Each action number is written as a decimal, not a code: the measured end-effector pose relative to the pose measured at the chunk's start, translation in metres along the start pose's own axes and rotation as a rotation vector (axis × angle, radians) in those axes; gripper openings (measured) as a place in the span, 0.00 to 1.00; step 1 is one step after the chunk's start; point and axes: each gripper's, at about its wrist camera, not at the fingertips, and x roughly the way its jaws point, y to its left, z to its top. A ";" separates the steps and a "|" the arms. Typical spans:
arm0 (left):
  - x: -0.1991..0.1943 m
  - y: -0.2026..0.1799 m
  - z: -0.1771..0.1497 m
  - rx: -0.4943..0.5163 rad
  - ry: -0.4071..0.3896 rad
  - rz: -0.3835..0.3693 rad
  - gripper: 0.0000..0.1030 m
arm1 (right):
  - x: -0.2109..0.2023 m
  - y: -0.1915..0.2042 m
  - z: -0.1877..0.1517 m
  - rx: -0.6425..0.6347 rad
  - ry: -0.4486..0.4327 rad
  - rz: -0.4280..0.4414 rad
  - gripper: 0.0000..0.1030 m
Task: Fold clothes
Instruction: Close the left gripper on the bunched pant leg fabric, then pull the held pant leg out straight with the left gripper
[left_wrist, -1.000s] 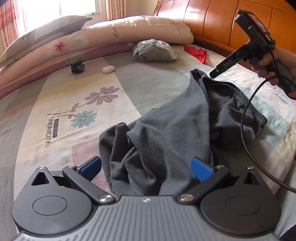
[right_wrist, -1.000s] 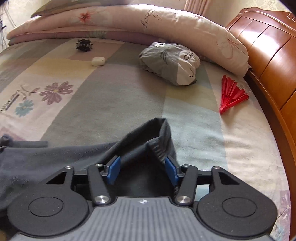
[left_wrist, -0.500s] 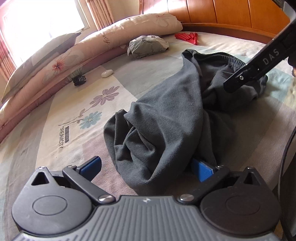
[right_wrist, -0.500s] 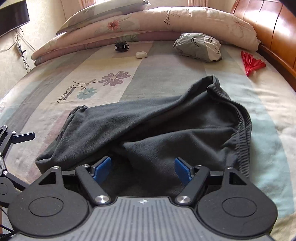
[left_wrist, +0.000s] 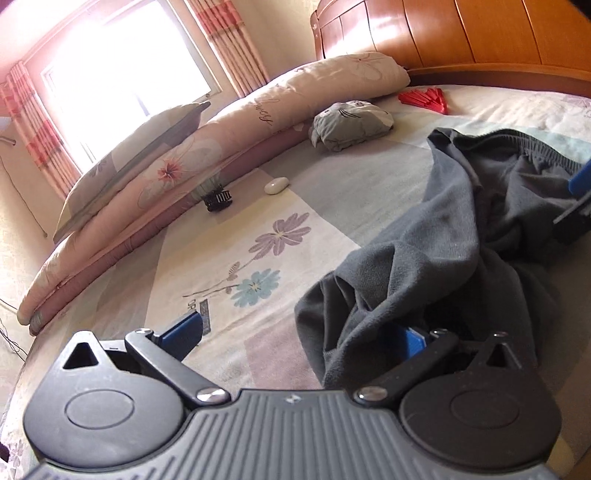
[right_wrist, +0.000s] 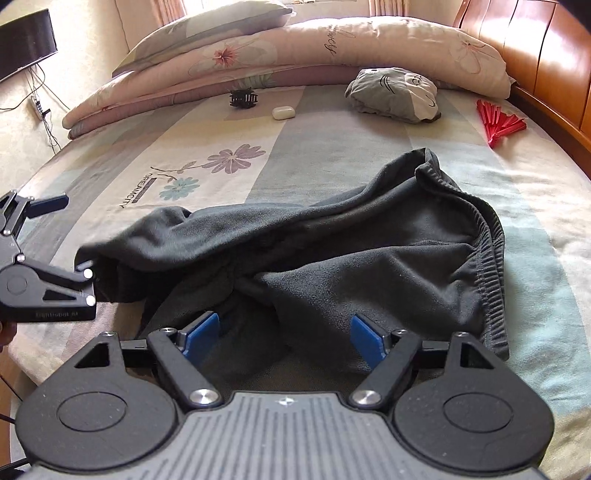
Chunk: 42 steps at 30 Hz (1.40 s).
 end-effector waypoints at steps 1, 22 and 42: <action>0.003 0.007 0.005 -0.016 -0.009 0.011 0.99 | 0.001 0.001 0.000 0.000 0.002 0.004 0.80; 0.075 0.064 0.013 -0.169 0.193 -0.405 0.50 | 0.027 0.001 0.014 0.011 0.019 0.057 0.82; 0.019 0.022 -0.022 -0.105 0.279 -0.497 0.15 | 0.005 0.009 0.006 -0.002 -0.013 0.080 0.82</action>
